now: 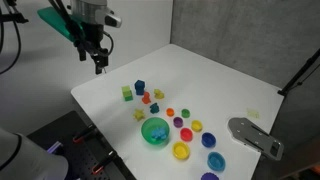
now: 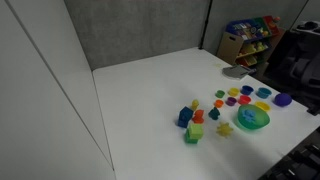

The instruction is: Put the yellow blob in the green bowl

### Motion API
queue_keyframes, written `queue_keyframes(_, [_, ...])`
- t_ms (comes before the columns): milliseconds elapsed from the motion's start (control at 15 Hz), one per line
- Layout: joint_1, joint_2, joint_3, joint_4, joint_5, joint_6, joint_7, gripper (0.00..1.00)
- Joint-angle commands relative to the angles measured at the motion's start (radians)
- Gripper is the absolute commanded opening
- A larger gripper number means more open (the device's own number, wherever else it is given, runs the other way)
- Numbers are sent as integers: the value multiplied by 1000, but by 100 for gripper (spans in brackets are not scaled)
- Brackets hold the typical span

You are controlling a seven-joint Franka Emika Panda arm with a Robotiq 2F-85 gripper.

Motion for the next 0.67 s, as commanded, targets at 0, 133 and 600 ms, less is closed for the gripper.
queue_keyframes(0, [-16, 1, 14, 2, 6, -3, -7, 100])
queue_keyframes(133, [-16, 1, 14, 1, 6, -3, -7, 100])
queue_keyframes(600, [-11, 125, 48, 44, -10, 147, -1, 100])
